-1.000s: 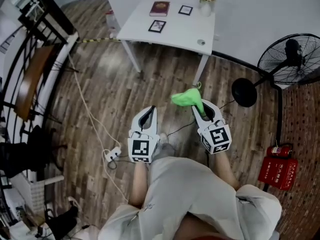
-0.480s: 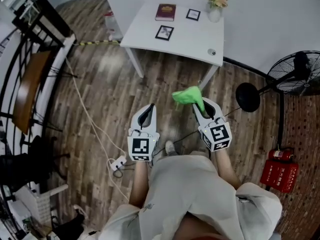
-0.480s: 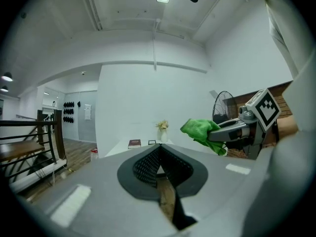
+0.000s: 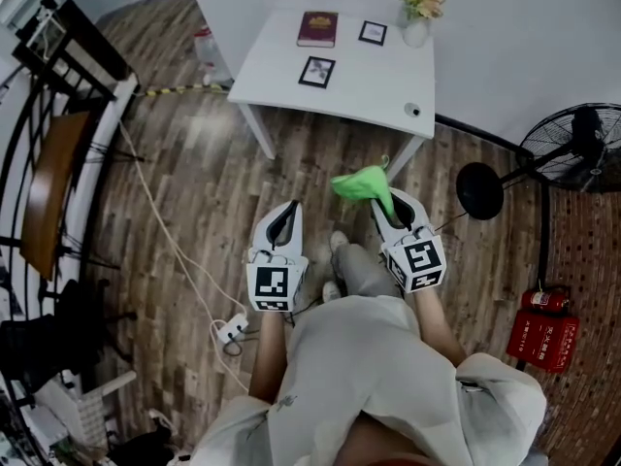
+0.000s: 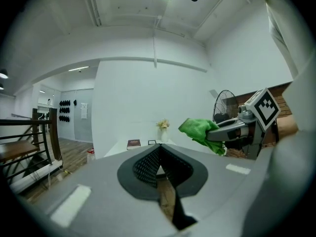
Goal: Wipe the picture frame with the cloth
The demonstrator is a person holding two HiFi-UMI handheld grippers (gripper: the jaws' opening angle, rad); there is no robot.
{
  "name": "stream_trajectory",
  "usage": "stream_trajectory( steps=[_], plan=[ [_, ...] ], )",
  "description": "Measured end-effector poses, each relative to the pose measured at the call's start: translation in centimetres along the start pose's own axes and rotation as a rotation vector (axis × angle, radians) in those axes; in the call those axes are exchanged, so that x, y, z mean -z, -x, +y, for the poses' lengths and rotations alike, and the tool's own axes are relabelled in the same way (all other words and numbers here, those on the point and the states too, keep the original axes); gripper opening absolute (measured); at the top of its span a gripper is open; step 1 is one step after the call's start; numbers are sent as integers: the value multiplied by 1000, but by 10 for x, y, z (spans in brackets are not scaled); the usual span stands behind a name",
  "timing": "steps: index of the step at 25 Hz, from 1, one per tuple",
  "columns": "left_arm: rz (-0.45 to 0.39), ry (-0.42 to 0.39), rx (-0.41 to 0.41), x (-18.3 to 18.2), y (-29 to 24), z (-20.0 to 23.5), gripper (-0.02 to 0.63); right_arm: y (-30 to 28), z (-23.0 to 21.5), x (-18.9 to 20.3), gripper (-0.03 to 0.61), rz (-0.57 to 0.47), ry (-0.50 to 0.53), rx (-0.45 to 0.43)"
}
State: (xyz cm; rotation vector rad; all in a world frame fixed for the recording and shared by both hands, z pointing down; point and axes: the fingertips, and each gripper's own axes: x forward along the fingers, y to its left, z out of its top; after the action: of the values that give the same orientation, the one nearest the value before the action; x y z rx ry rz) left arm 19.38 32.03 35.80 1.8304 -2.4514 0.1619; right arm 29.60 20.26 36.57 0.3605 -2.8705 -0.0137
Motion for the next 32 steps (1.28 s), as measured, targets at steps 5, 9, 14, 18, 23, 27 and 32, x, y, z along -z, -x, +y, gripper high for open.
stream_trajectory(
  steps=[5,9,14,18,23,27,32],
  plan=[
    [-2,-9,11,0,-26,9,20,-27,-15,-1,89,-9,-11,0],
    [2,-4,4,2,-54,24,20,-59,-32,-2,89,-7,-26,-5],
    [19,11,-1,2,-104,46,20,-106,-63,-6,89,7,-40,-15],
    [31,24,-16,-1,-145,63,20,-141,-91,-13,89,21,-38,-32],
    [46,32,-38,-8,-187,79,20,-178,-120,-23,89,38,-34,-63],
    [61,27,-54,-12,-218,90,20,-207,-140,-29,89,42,-35,-89],
    [73,15,-71,-13,-256,104,20,-241,-163,-28,89,54,-51,-117]
  ],
)
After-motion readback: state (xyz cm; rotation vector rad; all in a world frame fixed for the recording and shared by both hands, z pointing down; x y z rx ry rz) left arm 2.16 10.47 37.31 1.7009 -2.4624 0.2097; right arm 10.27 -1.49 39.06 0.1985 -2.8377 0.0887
